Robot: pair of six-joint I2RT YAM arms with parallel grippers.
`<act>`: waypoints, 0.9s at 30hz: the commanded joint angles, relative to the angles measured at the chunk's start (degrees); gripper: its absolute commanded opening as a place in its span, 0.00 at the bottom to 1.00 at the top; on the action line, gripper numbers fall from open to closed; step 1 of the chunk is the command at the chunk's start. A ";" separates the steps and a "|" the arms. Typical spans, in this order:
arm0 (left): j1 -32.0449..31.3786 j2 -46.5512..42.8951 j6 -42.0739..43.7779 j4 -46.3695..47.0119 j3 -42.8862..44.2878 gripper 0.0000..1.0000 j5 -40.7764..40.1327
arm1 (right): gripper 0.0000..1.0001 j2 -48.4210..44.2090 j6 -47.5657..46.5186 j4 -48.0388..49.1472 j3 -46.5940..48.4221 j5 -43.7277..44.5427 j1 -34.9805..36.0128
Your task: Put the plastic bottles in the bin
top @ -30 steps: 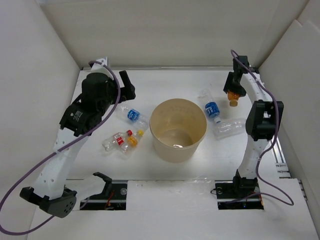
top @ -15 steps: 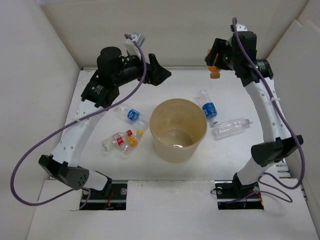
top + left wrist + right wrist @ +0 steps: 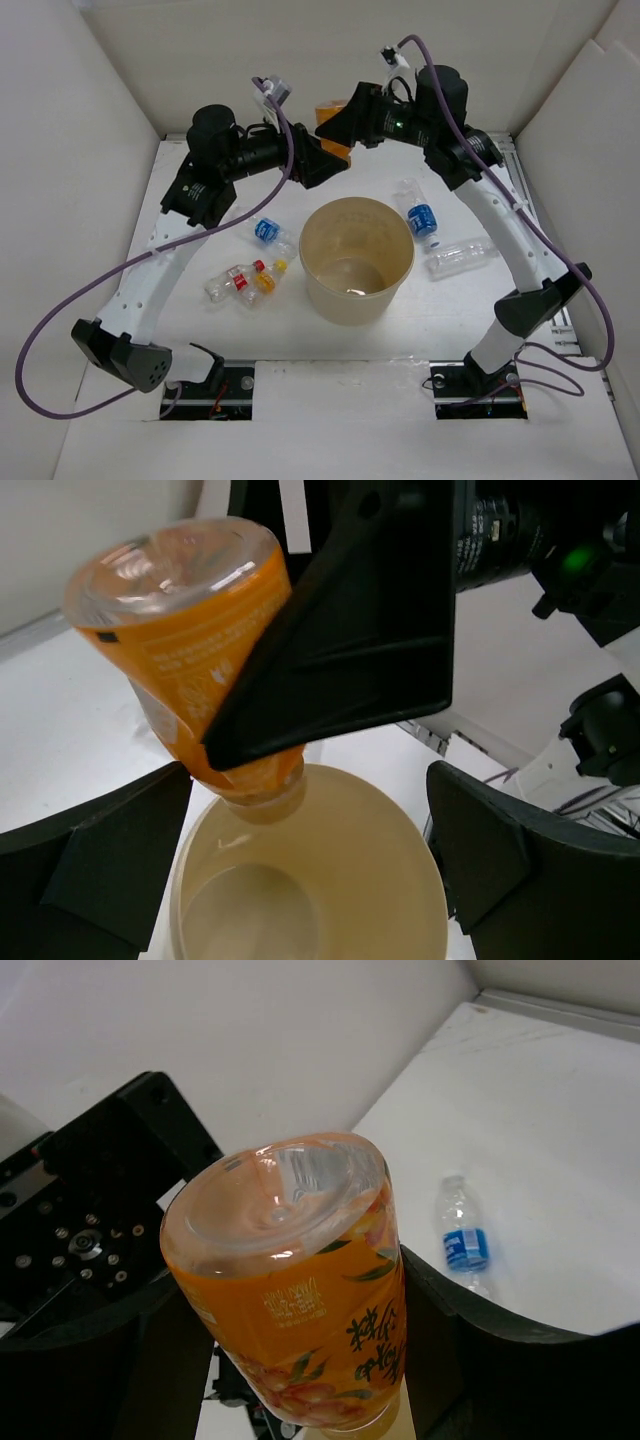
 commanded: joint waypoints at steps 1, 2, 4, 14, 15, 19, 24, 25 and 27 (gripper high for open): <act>-0.07 -2.13 0.81 3.32 -0.02 1.00 0.92 | 0.01 0.09 5.00 11.21 2.29 -7.16 2.98; -0.07 -2.13 0.81 3.84 -0.54 1.00 0.13 | 0.01 0.10 5.01 11.75 2.91 -7.17 3.68; -0.07 -2.13 0.81 3.85 -0.55 1.00 -0.40 | 0.02 0.10 5.71 12.45 2.91 -7.79 5.35; -0.07 -5.03 0.64 9.02 -5.28 0.45 -0.76 | 0.21 -4.21 8.35 16.41 -4.03 -9.54 6.41; -0.07 -5.55 0.63 9.99 -6.08 0.34 -0.75 | 0.41 -5.69 8.35 16.41 -5.60 -9.54 6.41; -0.07 -6.70 0.11 12.72 -8.62 0.06 1.70 | 1.00 -11.21 4.93 13.26 -10.88 -4.37 4.31; -1.72 -6.09 0.02 13.43 -10.82 0.00 1.45 | 1.00 -16.77 4.31 13.07 -18.26 -5.85 -2.28; -3.21 -5.39 1.50 12.30 -10.83 0.00 -0.04 | 1.00 -17.73 2.22 10.29 -19.84 -4.81 -4.29; -9.25 -4.07 3.96 8.27 -10.04 0.00 -4.42 | 1.00 -21.16 -0.51 6.50 -21.34 -0.52 -6.41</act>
